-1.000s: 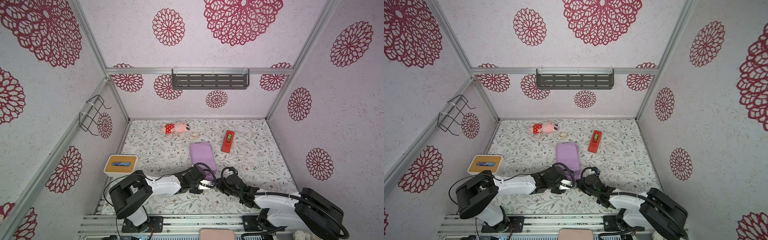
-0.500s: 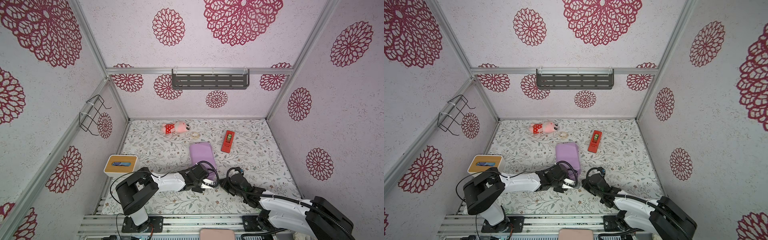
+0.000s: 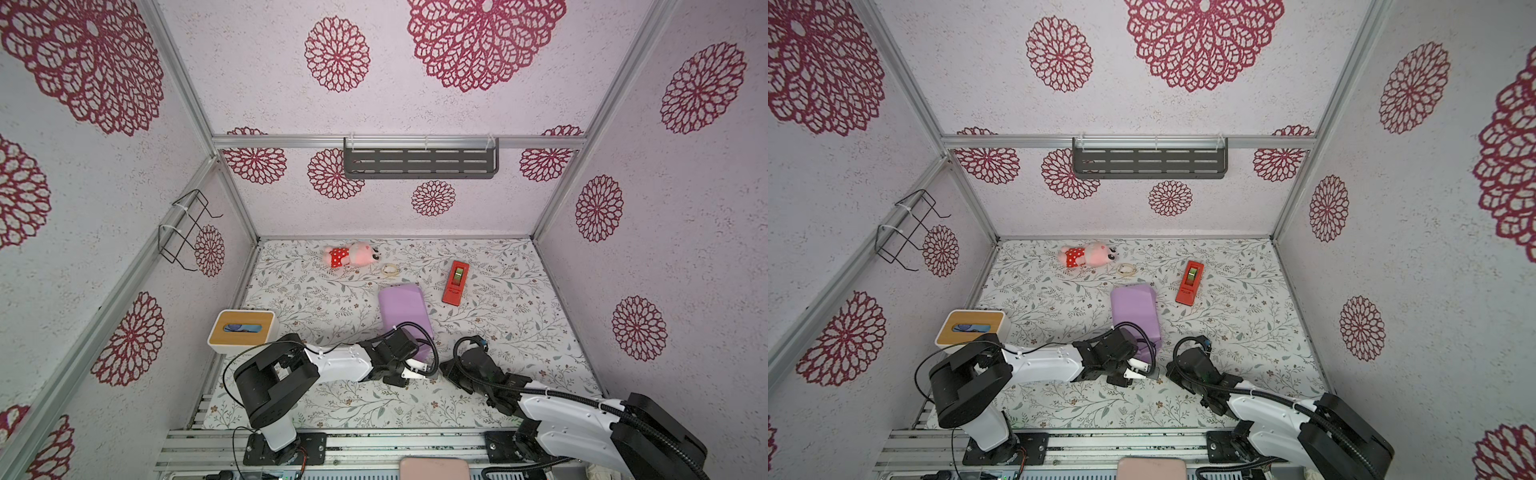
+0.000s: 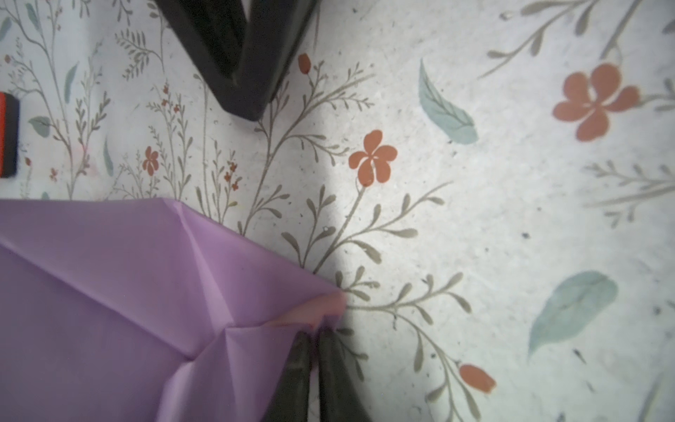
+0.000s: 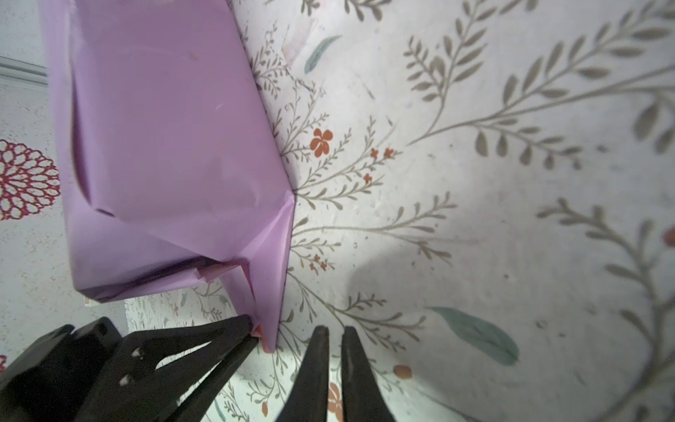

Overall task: Wrap the gift box in paper
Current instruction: 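Pinch the pink-edged paper flap at the near box end with both grippers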

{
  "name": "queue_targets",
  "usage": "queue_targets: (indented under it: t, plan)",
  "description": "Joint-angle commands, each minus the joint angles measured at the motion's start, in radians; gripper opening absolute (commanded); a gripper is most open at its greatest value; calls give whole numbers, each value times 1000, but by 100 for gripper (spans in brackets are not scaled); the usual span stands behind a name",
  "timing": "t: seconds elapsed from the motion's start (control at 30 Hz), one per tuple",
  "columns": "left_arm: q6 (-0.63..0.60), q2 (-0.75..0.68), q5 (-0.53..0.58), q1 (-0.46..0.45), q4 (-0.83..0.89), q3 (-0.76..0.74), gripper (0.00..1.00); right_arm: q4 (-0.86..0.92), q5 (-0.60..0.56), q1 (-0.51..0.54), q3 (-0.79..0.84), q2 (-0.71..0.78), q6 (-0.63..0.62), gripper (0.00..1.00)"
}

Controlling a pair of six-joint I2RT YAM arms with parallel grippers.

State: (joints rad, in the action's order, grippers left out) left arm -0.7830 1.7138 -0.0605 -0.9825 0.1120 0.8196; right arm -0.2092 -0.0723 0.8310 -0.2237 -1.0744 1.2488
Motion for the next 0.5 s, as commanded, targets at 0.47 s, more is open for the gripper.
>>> queue_targets:
  t: [0.47]
  plan:
    - [91,-86,-116,73,-86,-45,0,-203,113,35,-57,-191,-14,13]
